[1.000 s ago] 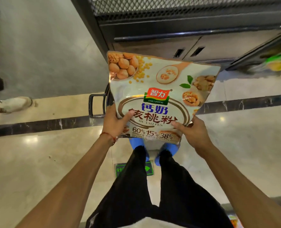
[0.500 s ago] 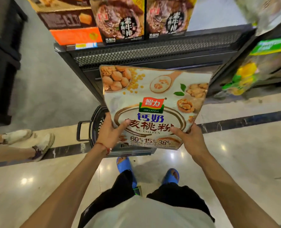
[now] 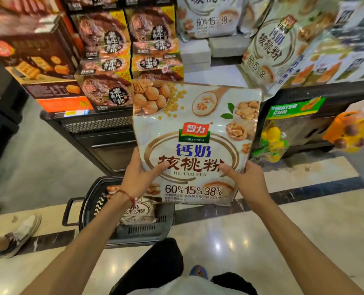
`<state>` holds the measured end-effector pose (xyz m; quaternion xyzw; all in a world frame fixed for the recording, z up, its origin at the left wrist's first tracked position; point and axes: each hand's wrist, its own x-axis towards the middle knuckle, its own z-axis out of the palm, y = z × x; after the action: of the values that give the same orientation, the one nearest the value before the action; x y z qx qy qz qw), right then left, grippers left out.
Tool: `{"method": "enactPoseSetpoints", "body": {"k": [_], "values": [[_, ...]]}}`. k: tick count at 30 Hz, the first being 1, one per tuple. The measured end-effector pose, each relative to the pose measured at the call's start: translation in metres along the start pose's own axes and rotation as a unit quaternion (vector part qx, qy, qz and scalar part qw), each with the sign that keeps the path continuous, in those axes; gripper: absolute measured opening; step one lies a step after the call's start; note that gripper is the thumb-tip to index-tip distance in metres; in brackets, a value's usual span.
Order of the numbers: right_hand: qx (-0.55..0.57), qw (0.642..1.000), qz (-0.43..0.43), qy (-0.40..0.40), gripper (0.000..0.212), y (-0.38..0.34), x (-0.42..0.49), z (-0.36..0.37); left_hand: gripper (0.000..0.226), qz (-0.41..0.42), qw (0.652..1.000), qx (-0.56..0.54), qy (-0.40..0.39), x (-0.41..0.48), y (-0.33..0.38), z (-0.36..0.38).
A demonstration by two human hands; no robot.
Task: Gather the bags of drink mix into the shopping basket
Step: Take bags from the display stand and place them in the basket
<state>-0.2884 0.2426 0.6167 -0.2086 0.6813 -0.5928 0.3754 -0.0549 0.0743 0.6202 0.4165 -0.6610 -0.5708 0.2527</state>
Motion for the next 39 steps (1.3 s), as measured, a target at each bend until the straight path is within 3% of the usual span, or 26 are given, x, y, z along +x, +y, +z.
{"method": "enactPoseSetpoints", "body": {"k": [3,13,21,29,39], "values": [[0.008,1.000,-0.023,0.017,0.023,-0.023,0.032,-0.016,0.079,0.023,1.000,0.010,-0.019,0.034,0.022,0.015],[-0.014,0.992,-0.095,0.078,0.020,-0.119,0.182,-0.050,0.066,0.106,0.994,-0.010,-0.021,0.204,0.103,0.069],[-0.037,0.985,-0.166,0.027,0.066,-0.185,0.291,-0.054,0.075,0.143,0.990,0.011,0.012,0.326,0.170,0.086],[-0.033,0.987,-0.153,0.019,0.043,-0.236,0.387,-0.061,0.064,0.122,0.990,-0.030,0.061,0.400,0.194,0.108],[-0.074,0.983,-0.166,0.023,0.061,-0.271,0.516,-0.057,0.071,0.132,0.978,-0.048,0.151,0.501,0.216,0.123]]}}
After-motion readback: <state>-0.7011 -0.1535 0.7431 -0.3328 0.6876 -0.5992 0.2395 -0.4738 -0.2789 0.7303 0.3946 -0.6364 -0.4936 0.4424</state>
